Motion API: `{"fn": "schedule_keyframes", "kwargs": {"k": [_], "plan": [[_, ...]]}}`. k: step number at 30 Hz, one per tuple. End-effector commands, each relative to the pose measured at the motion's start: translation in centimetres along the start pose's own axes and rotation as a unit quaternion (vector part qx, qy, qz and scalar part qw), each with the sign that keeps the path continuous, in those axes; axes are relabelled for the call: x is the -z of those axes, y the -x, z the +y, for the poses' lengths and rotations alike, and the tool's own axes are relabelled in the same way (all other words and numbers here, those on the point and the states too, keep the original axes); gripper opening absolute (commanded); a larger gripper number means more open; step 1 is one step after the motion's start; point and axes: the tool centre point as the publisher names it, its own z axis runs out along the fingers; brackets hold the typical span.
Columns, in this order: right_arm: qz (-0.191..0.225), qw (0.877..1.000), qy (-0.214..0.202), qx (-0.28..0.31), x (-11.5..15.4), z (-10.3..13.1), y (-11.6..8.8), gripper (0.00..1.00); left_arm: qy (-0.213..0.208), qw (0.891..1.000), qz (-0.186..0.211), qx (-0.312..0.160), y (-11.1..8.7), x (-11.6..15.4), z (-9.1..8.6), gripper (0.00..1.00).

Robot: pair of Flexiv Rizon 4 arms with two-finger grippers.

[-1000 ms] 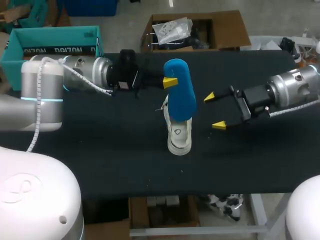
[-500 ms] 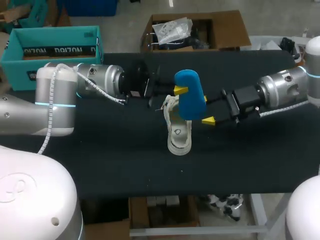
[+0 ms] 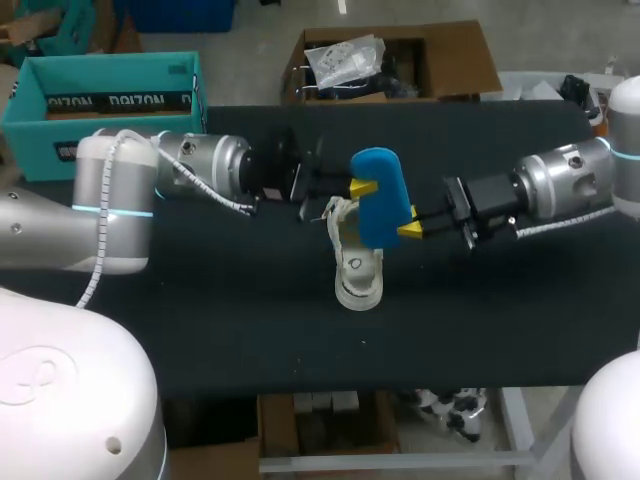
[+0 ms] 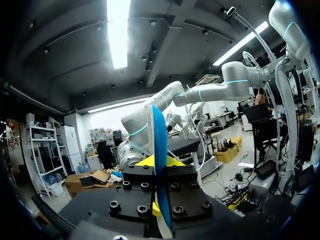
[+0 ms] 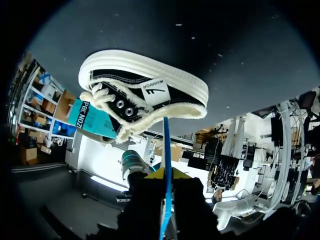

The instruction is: Open the shoe tongue, take the insole out of the shoe, put the insole back into the shoe, and pack the shoe into the shoebox

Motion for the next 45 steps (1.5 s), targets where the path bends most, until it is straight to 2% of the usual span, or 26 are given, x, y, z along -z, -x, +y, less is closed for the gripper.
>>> {"fn": "schedule_keyframes", "kwargs": {"k": [1, 2, 3, 4, 8, 12, 13, 15, 16, 17, 30, 31, 32, 34, 35, 36, 37, 38, 39, 41, 42, 45], "plan": [[0.001, 1.0, -0.003, 0.003, 0.0, 0.2, 0.1, 0.0, 0.0, 1.0, 0.008, 0.003, 0.1, 0.1, 0.4, 0.0], [0.003, 1.0, -0.003, 0.004, 0.1, 0.2, 0.2, 0.0, 0.0, 1.0, 0.009, 0.005, 0.2, 0.2, 0.4, 0.41], [0.004, 1.0, -0.004, 0.007, 0.1, 0.2, 0.3, 0.0, 0.002, 1.0, 0.014, 0.006, 0.2, 0.3, 0.4, 0.67], [0.003, 1.0, -0.005, 0.01, 0.2, 0.0, 0.5, 0.0, 0.002, 1.0, 0.026, 0.007, 0.4, 0.6, 0.3, 1.0], [-0.001, 1.0, -0.006, 0.02, 0.4, -0.5, 1.5, 0.0, 0.009, 0.998, 0.068, 0.01, 0.8, 1.6, 0.1, 1.0], [0.001, 1.0, -0.009, 0.028, 0.5, -1.1, 3.2, 0.0, 0.024, 0.985, 0.167, 0.021, 0.8, 3.3, 0.3, 1.0], [0.001, 0.999, -0.014, 0.035, 0.5, -1.3, 3.6, 0.0, 0.031, 0.979, 0.199, 0.025, 0.7, 3.8, 0.4, 1.0], [-0.009, 0.999, -0.021, 0.031, 0.4, -1.5, 4.3, 0.0, 0.058, 0.957, 0.277, 0.063, 0.7, 4.6, 0.7, 1.0], [-0.018, 0.999, -0.026, 0.025, 0.3, -1.7, 4.6, 0.0, 0.084, 0.94, 0.321, 0.084, 0.8, 5.2, 1.0, 1.0], [-0.017, 0.999, -0.026, 0.026, 0.3, -1.9, 5.0, 0.0, 0.104, 0.929, 0.344, 0.093, 1.3, 6.0, 1.2, 1.0], [-0.017, 0.999, -0.026, 0.026, 0.3, -1.9, 5.0, 0.0, 0.104, 0.929, 0.344, 0.093, 1.3, 6.0, 1.2, 1.0], [-0.017, 0.999, -0.026, 0.026, 0.3, -1.9, 5.0, 0.0, 0.097, 0.92, 0.371, 0.083, 1.7, 6.0, 1.4, 1.0], [-0.022, 0.999, -0.026, 0.034, 0.3, -2.1, 4.7, 0.0, 0.094, 0.916, 0.383, 0.073, 2.0, 6.0, 1.5, 1.0], [-0.032, 0.999, -0.023, 0.038, -0.1, -2.7, 4.7, 0.0, 0.098, 0.915, 0.385, 0.063, 3.1, 6.3, 1.9, 1.0], [-0.037, 0.998, -0.025, 0.045, -0.2, -2.9, 5.0, 0.0, 0.084, 0.911, 0.4, 0.046, 3.5, 6.7, 2.1, 1.0], [-0.039, 0.998, -0.028, 0.051, -0.2, -3.0, 5.3, 0.0, 0.077, 0.911, 0.401, 0.051, 3.8, 6.9, 2.2, 1.0], [-0.043, 0.997, -0.029, 0.054, -0.3, -3.0, 5.8, 0.0, 0.081, 0.905, 0.416, 0.039, 4.1, 7.2, 2.4, 1.0], [-0.048, 0.996, -0.033, 0.062, -0.3, -3.1, 6.1, 0.0, 0.076, 0.904, 0.42, 0.036, 4.2, 7.3, 2.5, 1.0], [-0.054, 0.995, -0.038, 0.071, -0.4, -3.1, 6.8, 0.0, 0.07, 0.898, 0.433, 0.035, 4.4, 7.5, 2.6, 1.0], [-0.053, 0.996, -0.036, 0.063, -0.5, -3.1, 7.5, 0.0, 0.077, 0.894, 0.441, 0.034, 4.6, 7.5, 2.7, 1.0], [-0.054, 0.996, -0.041, 0.063, -0.5, -3.1, 7.9, 0.0, 0.071, 0.888, 0.453, 0.037, 4.8, 7.7, 3.0, 1.0], [-0.061, 0.996, -0.039, 0.056, -0.8, -3.0, 8.5, 0.0, 0.072, 0.884, 0.46, 0.036, 4.6, 7.6, 2.9, 1.0]]}}
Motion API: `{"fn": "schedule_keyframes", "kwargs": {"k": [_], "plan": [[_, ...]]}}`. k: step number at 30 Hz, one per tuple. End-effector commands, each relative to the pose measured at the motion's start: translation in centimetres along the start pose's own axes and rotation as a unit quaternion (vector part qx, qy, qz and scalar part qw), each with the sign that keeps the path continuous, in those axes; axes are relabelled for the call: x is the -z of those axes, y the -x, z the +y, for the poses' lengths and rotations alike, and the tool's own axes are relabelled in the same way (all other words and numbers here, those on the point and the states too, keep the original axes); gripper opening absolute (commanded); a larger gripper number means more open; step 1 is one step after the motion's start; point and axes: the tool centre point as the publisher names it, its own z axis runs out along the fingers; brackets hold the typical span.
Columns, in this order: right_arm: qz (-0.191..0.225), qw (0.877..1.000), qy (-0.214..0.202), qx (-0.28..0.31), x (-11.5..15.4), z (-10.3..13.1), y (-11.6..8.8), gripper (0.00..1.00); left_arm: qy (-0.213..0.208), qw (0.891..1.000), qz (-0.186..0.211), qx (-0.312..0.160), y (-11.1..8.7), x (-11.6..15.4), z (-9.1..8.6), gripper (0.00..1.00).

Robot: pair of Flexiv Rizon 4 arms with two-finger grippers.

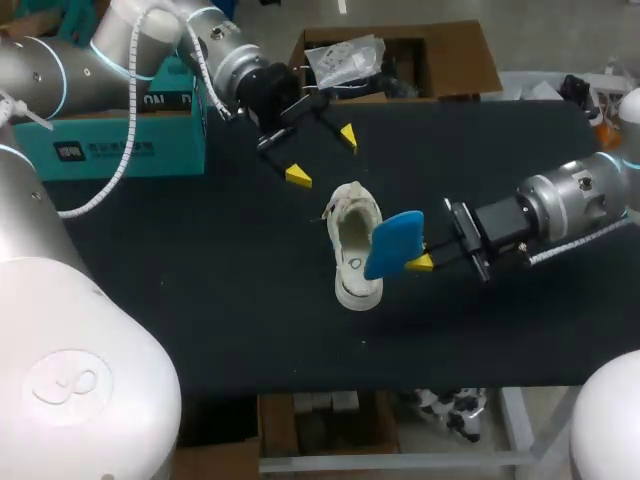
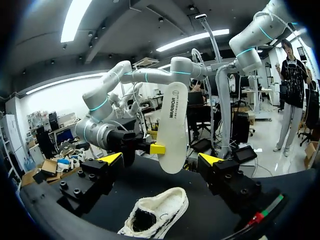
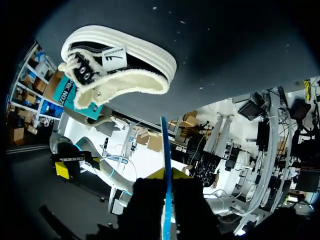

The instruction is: Open the shoe tongue, take the insole out of the shoe, put the insole back into the shoe, and pack the shoe into the shoebox

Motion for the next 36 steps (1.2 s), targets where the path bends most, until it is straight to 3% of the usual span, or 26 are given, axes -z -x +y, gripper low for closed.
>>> {"fn": "schedule_keyframes", "kwargs": {"k": [1, 10, 17, 36], "plan": [[0.002, 1.0, 0.001, -0.003, -0.3, 0.0, 1.0, 0.0, -0.022, 0.989, 0.149, -0.001, 0.5, 0.6, 0.8, 1.0], [-0.008, 1.0, -0.004, -0.007, -0.3, -0.1, 2.1, 0.0, -0.018, 0.988, 0.156, -0.004, -0.2, 0.5, 0.9, 1.0], [-0.039, 0.999, -0.013, -0.018, -0.6, -0.3, 2.2, 0.0, -0.018, 0.988, 0.151, -0.004, -0.3, 0.6, 1.0, 1.0], [-0.039, 0.999, -0.013, -0.018, -0.6, -0.3, 2.2, 0.0, -0.018, 0.988, 0.151, -0.004, -0.3, 0.6, 1.0, 1.0]]}}
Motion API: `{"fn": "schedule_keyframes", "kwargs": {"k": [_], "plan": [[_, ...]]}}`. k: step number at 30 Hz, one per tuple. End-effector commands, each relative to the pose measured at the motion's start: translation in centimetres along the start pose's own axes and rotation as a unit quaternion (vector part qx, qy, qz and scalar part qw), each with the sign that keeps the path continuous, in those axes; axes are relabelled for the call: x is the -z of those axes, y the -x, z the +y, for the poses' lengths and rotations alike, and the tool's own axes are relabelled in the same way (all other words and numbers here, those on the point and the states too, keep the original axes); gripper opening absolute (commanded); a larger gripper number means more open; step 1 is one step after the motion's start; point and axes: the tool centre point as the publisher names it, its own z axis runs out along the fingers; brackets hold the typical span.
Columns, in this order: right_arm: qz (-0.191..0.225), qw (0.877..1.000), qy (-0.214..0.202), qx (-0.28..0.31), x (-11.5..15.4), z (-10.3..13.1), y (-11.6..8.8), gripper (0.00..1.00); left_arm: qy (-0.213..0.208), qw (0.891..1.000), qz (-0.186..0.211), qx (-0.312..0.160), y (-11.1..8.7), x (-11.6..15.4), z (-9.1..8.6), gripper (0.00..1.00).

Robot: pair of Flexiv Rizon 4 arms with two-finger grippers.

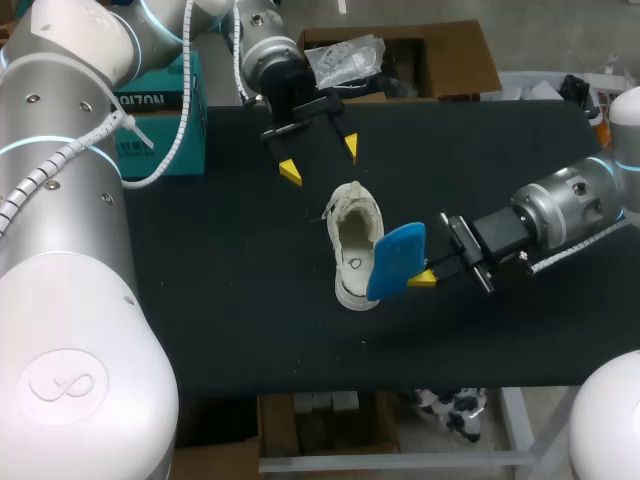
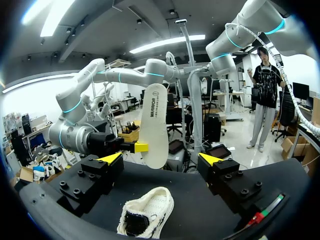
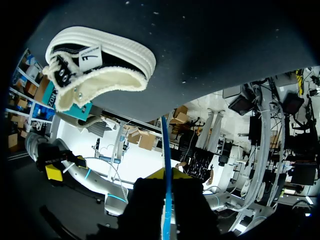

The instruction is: Open the shoe tongue, take the insole out of the shoe, put the insole back into the shoe, and pack the shoe into the shoebox

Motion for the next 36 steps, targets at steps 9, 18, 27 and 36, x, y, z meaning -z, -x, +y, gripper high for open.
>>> {"fn": "schedule_keyframes", "kwargs": {"k": [9, 18, 27, 36], "plan": [[0.0, 1.0, -0.001, 0.0, 0.1, 0.0, 0.0, 0.0, -0.009, 1.0, 0.01, 0.0, 0.4, 0.7, 0.5, 1.0], [0.0, 1.0, -0.001, 0.0, 0.1, 0.0, 0.0, 0.0, -0.001, 1.0, 0.007, 0.001, 0.3, 0.3, 0.3, 1.0], [0.053, 0.998, 0.025, 0.025, 0.4, -0.1, -0.9, 0.0, 0.065, 0.991, -0.114, 0.001, -1.6, -3.0, -1.8, 1.0], [0.086, 0.996, 0.029, 0.016, 0.6, 1.2, -3.5, 0.0, 0.109, 0.956, -0.273, -0.008, -3.0, -6.3, -1.1, 1.0]]}}
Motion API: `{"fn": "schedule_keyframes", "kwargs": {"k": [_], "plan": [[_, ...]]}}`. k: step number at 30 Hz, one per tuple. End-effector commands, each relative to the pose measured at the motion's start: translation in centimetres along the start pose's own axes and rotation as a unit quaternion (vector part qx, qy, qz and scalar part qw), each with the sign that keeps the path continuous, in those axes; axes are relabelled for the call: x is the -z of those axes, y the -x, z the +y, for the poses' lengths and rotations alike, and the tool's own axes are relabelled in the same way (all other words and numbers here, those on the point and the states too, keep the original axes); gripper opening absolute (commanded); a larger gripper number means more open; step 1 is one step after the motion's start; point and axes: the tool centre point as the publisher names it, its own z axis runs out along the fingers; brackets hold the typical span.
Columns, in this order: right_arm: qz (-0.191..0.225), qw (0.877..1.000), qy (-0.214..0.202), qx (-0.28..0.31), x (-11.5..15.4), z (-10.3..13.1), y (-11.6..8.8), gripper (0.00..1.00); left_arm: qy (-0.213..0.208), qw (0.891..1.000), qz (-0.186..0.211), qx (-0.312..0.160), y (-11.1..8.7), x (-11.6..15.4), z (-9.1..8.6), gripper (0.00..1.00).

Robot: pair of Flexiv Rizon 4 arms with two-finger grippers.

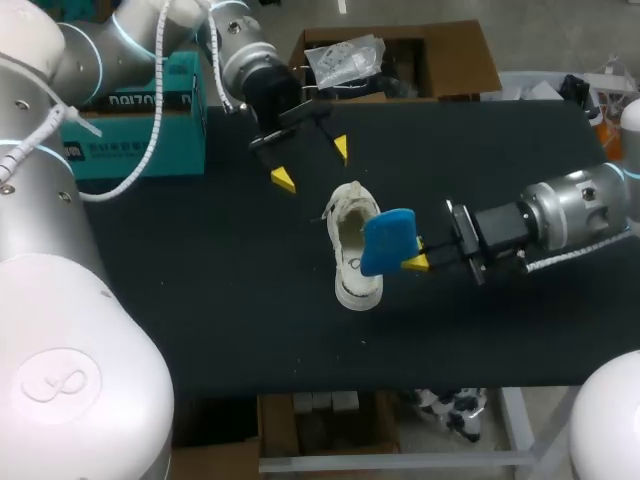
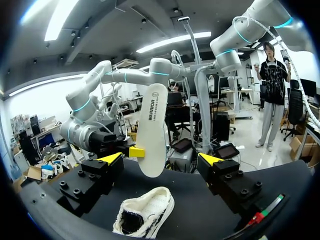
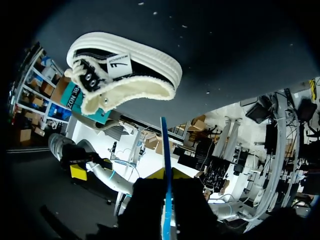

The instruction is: Open the shoe tongue, take the insole out of the shoe, put the insole back into the shoe, and pack the shoe into the shoebox

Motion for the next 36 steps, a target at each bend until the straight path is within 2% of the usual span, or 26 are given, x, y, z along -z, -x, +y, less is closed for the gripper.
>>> {"fn": "schedule_keyframes", "kwargs": {"k": [1, 2, 6, 7, 10, 25, 26, 27, 29, 30, 31, 33, 36], "plan": [[0.002, 1.0, -0.005, -0.002, -0.2, 0.5, -0.5, 0.0, 0.119, 0.959, -0.256, -0.007, -2.2, -6.0, -1.1, 1.0], [0.004, 1.0, -0.005, -0.002, -0.2, 0.6, -0.6, 0.0, 0.116, 0.957, -0.266, -0.01, -2.4, -6.3, -1.1, 1.0], [0.014, 1.0, -0.006, 0.001, -0.4, 1.2, -1.3, 0.0, 0.135, 0.918, -0.373, -0.012, -3.0, -7.6, -1.6, 1.0], [0.019, 1.0, -0.004, 0.002, -0.5, 1.3, -1.5, 0.0, 0.138, 0.913, -0.385, 0.001, -3.1, -7.8, -1.7, 1.0], [0.056, 0.998, 0.005, 0.017, -0.5, 1.3, -2.0, 0.0, 0.138, 0.913, -0.385, 0.001, -3.1, -7.8, -1.7, 1.0], [0.056, 0.998, 0.005, 0.017, -0.5, 1.3, -2.0, 0.0, 0.138, 0.913, -0.385, 0.001, -3.1, -7.8, -1.7, 1.0], [0.062, 0.997, 0.014, 0.033, -0.9, 1.5, -2.2, 0.0, 0.134, 0.91, -0.393, -0.006, -3.1, -8.2, -1.3, 1.0], [0.068, 0.997, 0.019, 0.041, -1.1, 1.8, -2.3, 0.0, 0.136, 0.901, -0.412, 0.003, -2.9, -8.3, -0.8, 1.0], [0.073, 0.995, 0.016, 0.061, -1.4, 2.5, -2.4, 0.0, 0.135, 0.9, -0.414, 0.001, -2.6, -8.9, 0.1, 1.0], [0.077, 0.995, 0.013, 0.065, -1.6, 2.9, -2.4, 0.0, 0.143, 0.897, -0.419, 0.007, -2.3, -9.1, 0.6, 1.0], [0.087, 0.994, 0.013, 0.067, -1.8, 3.3, -2.4, 0.0, 0.145, 0.901, -0.409, 0.006, -2.2, -9.5, 0.9, 1.0], [0.09, 0.994, 0.011, 0.067, -2.1, 3.9, -2.5, 0.0, 0.151, 0.894, -0.421, 0.013, -2.0, -9.7, 1.3, 1.0], [0.108, 0.992, 0.01, 0.071, -2.7, 4.5, -2.5, 0.0, 0.156, 0.893, -0.423, 0.004, -1.8, -10.2, 1.8, 1.0]]}}
